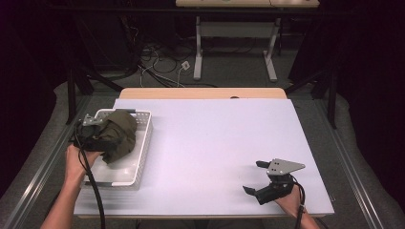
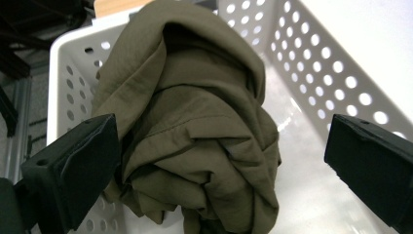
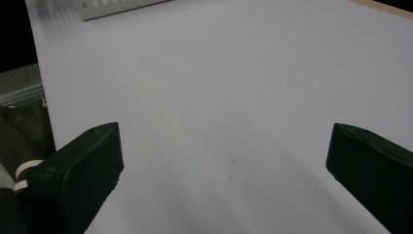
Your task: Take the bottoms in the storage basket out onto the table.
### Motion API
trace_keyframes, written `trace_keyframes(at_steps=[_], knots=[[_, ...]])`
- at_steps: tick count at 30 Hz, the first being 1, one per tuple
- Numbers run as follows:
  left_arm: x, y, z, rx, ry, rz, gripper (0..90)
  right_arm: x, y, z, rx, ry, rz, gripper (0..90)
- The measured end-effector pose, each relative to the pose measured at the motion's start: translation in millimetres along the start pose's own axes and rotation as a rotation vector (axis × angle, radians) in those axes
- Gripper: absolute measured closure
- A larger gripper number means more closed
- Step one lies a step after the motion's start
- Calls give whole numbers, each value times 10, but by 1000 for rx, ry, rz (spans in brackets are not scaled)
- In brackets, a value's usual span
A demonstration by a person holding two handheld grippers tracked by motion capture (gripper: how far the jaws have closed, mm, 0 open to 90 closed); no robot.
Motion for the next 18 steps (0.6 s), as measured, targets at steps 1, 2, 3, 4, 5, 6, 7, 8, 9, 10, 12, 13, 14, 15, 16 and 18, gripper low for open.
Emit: trace_keyframes(at_steps=[1, 2, 3, 4, 5, 6, 7, 8, 9, 10, 12, 13, 14, 15, 16, 18], knots=[[-18, 39, 6, -13, 6, 10, 0, -2, -1, 1, 2, -2, 3, 0], [-18, 39, 6, -13, 6, 10, 0, -2, -1, 1, 2, -2, 3, 0], [-14, 78, 11, -27, 8, 12, 1, -3, 1, 2, 2, -2, 0, 0], [-9, 89, 17, -42, 10, 10, 1, -3, 0, 1, 1, -1, 3, 0], [-6, 111, 20, -43, 14, 17, 1, 0, 0, -1, 0, -1, 4, 0], [-6, 111, 20, -43, 14, 17, 1, 0, 0, -1, 0, -1, 4, 0], [-7, 124, 27, -56, 16, 15, 2, 4, -3, -2, 0, -3, 2, 0], [-1, 161, 30, -59, 7, 20, 2, 3, -4, -2, -1, -2, 5, 0], [-1, 161, 30, -59, 7, 20, 2, 2, -5, -1, -3, -3, 6, 0], [0, 186, 37, -75, 8, 26, 2, 1, -5, -1, -2, -5, 5, 0], [-3, 195, 42, -84, 15, 27, 2, 0, -8, -1, -4, -2, 6, 0], [-1, 209, 39, -83, 5, 31, 2, 2, -3, -2, 3, -2, 6, 0], [-11, 216, 42, -91, 9, 36, 2, 4, -3, -3, 1, -3, 3, 0], [-22, 242, 38, -98, 0, 41, 2, 5, 3, -3, 3, -3, 5, 0], [-25, 258, 33, -98, -6, 47, 2, 5, 7, -4, 5, -5, 11, 0], [-41, 280, 33, -114, -1, 56, 2, 3, 7, -3, 0, -4, 9, 0]])
Point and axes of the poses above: each handheld gripper's, and its own axes: y roughly forward along the jaws, z roughly out of its top, x roughly to its right, the point moved 1 cm from there along y, roughly forward along the jaws, and after that the axes turned 3 degrees about -y, right-handed, at the moved point
